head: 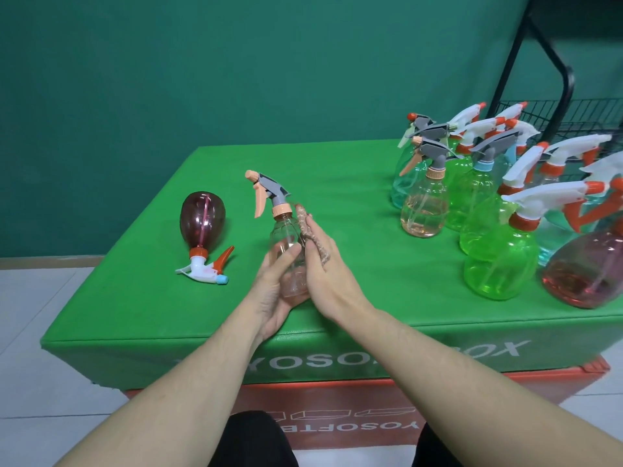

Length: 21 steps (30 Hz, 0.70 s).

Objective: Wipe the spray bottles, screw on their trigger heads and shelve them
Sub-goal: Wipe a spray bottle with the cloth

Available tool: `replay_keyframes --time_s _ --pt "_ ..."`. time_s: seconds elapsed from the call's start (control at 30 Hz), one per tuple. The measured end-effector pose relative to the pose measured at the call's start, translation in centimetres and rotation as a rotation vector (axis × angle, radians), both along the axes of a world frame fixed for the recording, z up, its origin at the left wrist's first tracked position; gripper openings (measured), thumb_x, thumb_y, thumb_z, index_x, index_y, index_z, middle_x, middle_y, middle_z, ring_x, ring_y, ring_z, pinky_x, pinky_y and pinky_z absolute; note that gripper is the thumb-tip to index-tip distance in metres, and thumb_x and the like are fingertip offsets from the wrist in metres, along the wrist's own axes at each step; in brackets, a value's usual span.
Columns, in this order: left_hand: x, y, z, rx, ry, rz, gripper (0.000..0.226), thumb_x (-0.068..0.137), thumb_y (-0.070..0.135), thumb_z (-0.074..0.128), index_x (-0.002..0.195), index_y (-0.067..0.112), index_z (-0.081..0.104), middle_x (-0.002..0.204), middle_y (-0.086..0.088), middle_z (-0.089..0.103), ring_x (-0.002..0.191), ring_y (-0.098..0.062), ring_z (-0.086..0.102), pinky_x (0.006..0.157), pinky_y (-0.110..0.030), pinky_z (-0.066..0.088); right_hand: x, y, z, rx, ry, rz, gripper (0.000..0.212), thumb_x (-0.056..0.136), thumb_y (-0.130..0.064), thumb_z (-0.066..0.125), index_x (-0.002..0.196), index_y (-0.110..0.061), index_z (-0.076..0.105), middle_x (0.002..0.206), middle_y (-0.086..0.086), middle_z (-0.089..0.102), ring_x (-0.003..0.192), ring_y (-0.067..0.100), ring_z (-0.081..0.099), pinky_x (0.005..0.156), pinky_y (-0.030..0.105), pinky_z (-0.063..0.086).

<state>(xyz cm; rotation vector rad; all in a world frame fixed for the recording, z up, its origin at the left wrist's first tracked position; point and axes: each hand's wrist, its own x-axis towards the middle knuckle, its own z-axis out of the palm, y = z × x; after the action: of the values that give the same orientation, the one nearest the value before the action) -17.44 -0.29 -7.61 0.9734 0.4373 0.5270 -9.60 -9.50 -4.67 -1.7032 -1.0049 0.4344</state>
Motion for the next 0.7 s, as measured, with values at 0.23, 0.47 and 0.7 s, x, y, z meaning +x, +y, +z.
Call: replay_keyframes --time_s 0.23,0.47,0.7 --pt "1.0 -1.2 0.7 -0.078 -0.104 0.12 0.076 0.079 0.027 0.076 0.146 0.008 0.047 0.119 -0.013 0.071 0.091 -0.022 0.073 0.079 -0.038 0.064 -1.0 -1.8 -1.5 0.032 -0.014 0.002 0.056 0.108 -0.032 0.029 0.161 -0.035 0.012 0.163 -0.011 0.02 0.136 -0.009 0.025 0.116 0.017 0.015" --pt "2.6 -2.6 1.6 -0.021 -0.071 0.163 0.079 0.065 0.04 0.089 0.132 0.017 0.052 0.131 -0.016 0.068 0.107 -0.028 0.068 0.106 -0.05 0.05 -0.1 -3.3 -1.0 0.138 0.002 -0.045 0.054 0.109 -0.027 0.029 0.161 -0.034 0.015 0.161 -0.012 0.022 0.141 -0.01 0.021 0.118 0.015 0.011" --pt "4.0 -4.5 2.5 0.079 0.027 0.145 0.109 0.062 0.066 0.083 0.146 0.007 0.048 0.133 -0.021 0.067 0.111 -0.033 0.072 0.07 -0.03 0.061 1.8 -3.7 -0.2 0.081 0.326 -0.191 0.061 0.1 -0.067 0.017 0.134 -0.033 0.055 0.115 0.004 0.069 0.076 0.01 0.062 0.068 0.027 0.049"
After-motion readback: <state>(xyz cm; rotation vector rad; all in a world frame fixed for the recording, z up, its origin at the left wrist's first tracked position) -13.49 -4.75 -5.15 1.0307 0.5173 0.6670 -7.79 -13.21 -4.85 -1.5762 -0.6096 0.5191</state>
